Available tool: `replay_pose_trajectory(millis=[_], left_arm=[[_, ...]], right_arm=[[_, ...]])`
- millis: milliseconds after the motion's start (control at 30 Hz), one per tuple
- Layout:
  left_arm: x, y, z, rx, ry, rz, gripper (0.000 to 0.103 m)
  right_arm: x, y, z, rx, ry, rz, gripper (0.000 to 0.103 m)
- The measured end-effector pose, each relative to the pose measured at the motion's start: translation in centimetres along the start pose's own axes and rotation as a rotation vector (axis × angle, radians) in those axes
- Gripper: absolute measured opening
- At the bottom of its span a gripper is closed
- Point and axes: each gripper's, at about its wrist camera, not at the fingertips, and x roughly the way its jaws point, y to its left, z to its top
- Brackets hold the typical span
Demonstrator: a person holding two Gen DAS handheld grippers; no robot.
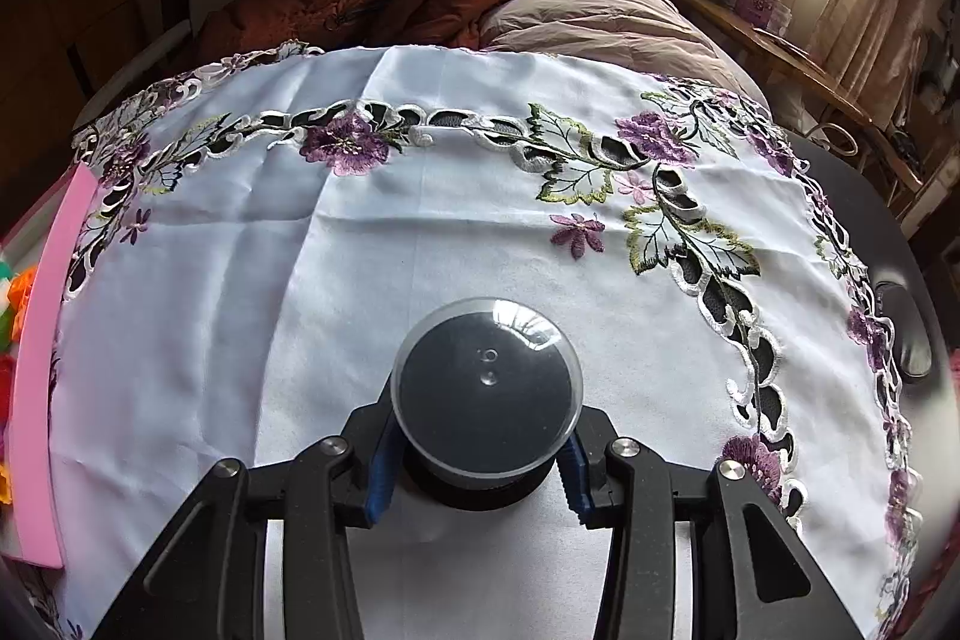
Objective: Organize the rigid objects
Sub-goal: 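Carry the red tube into the tray and open the left gripper while the right holds the jar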
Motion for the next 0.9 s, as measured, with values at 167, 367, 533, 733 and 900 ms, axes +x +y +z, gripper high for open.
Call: replay_pose_trajectory(millis=[167,367,533,733,900], left_arm=[[-0.4,1.6,-0.4,-0.031,0.004,0.020,0.025],[-1.3,5.0,-0.4,-0.117,0.004,0.024,0.025],[-2.9,10.2,-0.4,-0.249,-0.006,0.062,0.025],[-3.2,14.5,-2.1,-0.353,0.040,0.072,0.025],[-1.2,15.2,-2.8,-0.427,0.110,0.011,0.025]], right_arm=[[0.0,0.1,0.0,-0.012,-0.004,-0.008,0.044],[-0.1,0.2,0.0,-0.022,-0.007,-0.014,0.044],[-0.1,0.2,0.0,-0.026,-0.005,-0.015,0.044],[-0.1,0.5,0.1,-0.034,0.000,-0.009,0.044],[-0.2,0.6,0.1,-0.032,0.004,-0.002,0.044]])
